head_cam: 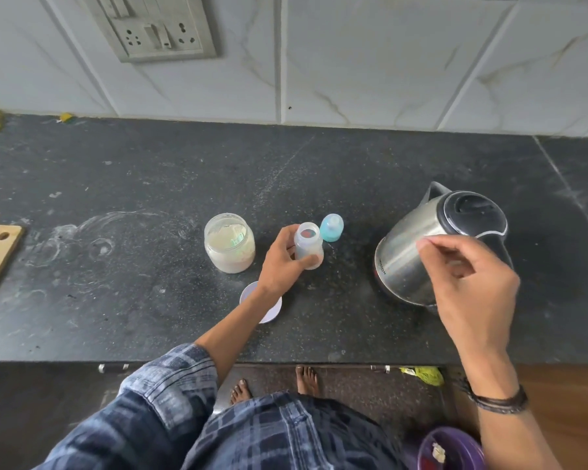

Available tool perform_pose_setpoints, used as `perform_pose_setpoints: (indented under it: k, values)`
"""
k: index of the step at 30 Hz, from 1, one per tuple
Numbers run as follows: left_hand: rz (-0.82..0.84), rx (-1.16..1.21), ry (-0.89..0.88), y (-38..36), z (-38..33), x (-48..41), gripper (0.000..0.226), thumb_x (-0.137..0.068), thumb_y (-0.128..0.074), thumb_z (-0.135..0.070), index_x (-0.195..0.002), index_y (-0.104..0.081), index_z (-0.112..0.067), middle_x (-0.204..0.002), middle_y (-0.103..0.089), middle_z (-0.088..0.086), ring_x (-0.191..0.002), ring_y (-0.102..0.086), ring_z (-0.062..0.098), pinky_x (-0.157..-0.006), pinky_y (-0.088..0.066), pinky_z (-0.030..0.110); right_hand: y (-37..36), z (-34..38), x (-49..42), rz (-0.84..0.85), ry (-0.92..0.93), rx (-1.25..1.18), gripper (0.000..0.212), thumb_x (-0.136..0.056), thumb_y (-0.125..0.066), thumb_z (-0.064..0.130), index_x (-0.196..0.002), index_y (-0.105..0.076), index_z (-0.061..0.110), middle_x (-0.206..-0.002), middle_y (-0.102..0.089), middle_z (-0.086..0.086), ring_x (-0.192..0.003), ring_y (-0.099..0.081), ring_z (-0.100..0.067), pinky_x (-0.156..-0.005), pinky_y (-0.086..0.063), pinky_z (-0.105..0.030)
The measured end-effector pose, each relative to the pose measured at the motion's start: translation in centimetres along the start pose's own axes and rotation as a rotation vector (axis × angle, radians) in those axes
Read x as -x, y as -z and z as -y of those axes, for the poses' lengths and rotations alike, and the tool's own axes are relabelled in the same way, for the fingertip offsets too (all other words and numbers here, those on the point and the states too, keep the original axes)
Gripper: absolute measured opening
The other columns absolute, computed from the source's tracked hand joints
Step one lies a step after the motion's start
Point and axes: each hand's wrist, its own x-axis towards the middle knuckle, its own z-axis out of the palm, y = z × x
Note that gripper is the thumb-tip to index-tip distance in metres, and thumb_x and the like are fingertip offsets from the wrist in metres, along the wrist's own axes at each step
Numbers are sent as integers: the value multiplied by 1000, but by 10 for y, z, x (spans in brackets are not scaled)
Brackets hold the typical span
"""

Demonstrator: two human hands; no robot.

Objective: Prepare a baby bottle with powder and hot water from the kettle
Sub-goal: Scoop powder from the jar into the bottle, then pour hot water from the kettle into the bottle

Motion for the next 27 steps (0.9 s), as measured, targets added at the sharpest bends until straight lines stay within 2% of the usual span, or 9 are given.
perform_pose_setpoints:
  k: [3, 5, 7, 10, 14, 19, 21, 24, 27]
  values:
    - [66, 130, -12, 3, -4, -1, 57, -81, -83, -7, -131, -59, -20, -127, -69, -3, -119, -65, 12, -102, -50, 26, 12, -11, 3, -79, 80, 91, 3, -95, -77, 10, -93, -78, 9, -86, -71, -1, -78, -65, -19, -71, -55, -35]
    - [100, 207, -11, 4, -7, -1, 60, -80, -84, -7, -134, -59, -17, -129, -68, 2, -122, -64, 18, -103, -51, 31, 17, -19, 5, -109, 116, 175, 3, -94, -78, 9, -92, -78, 7, -84, -69, 0, -78, -60, -26, -74, -54, -47]
    - [128, 245, -11, 6, -8, 0, 60, -81, -83, -7, -136, -59, -15, -131, -67, 5, -125, -63, 21, -103, -51, 33, 17, -25, 8, -135, 159, 225, 2, -92, -80, 7, -91, -78, 7, -83, -66, 4, -82, -59, -25, -77, -53, -51]
    - [170, 251, -17, 8, -9, 2, 60, -84, -80, -3, -138, -58, -17, -134, -66, 3, -126, -61, 19, -101, -50, 28, 13, -31, 12, -180, 207, 252, 1, -92, -80, 6, -92, -79, 5, -88, -70, -2, -89, -62, -30, -87, -52, -41]
    - [213, 248, -20, 9, -9, 4, 62, -85, -77, 2, -140, -56, -19, -137, -63, 3, -128, -60, 19, -98, -51, 27, 11, -37, 14, -223, 267, 282, 5, -94, -79, 9, -93, -80, 4, -94, -73, -10, -88, -63, -34, -92, -44, -30]
    - [242, 210, -52, 8, -13, 5, 60, -85, -75, 5, -137, -58, -21, -138, -61, 3, -126, -59, 19, -96, -52, 29, 17, -47, 8, -301, 261, 363, 9, -93, -79, 11, -101, -79, 6, -107, -68, -13, -96, -64, -36, -101, -33, -25]
    - [243, 190, -65, 7, -14, 4, 59, -84, -76, 3, -134, -60, -24, -137, -61, 0, -127, -59, 19, -98, -52, 31, 18, -51, 8, -339, 193, 318, 19, -91, -80, 10, -110, -76, 5, -114, -62, -15, -102, -60, -36, -102, -37, -25]
    - [219, 152, -76, 5, -14, 3, 59, -82, -79, 0, -132, -62, -27, -137, -61, 0, -129, -58, 20, -109, -47, 40, 18, -59, 9, -347, 93, 212, 35, -88, -81, 9, -120, -69, 1, -118, -53, -5, -110, -57, -36, -101, -50, -42]
    - [166, 110, -98, 3, -13, 1, 58, -80, -82, -5, -130, -62, -28, -136, -63, -4, -129, -57, 17, -116, -41, 44, 18, -66, 10, -332, 59, 142, 40, -87, -82, 9, -123, -65, 1, -120, -44, 15, -113, -56, -29, -102, -48, -33]
